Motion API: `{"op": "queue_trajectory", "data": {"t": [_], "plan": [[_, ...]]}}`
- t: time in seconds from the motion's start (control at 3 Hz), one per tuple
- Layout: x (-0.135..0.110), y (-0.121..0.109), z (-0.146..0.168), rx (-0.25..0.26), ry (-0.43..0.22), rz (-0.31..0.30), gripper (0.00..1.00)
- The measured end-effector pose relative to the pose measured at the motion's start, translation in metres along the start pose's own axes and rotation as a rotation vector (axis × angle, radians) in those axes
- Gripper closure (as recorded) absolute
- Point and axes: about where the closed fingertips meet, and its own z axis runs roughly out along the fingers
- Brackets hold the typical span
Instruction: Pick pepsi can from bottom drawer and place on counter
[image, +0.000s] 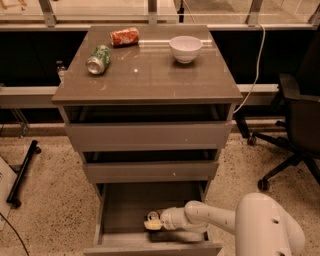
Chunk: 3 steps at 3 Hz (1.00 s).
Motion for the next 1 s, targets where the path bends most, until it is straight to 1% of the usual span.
{"op": "queue_trajectory", "data": {"t": [0.33, 0.67, 1.0], "plan": [[0.0000, 0.0001, 0.0001, 0.000, 0.000, 0.000, 0.12], [0.0003, 0.0015, 0.0014, -0.003, 0.001, 0.000, 0.00], [0.0014, 0.0024, 0.0026, 0.001, 0.001, -0.006, 0.00]]}}
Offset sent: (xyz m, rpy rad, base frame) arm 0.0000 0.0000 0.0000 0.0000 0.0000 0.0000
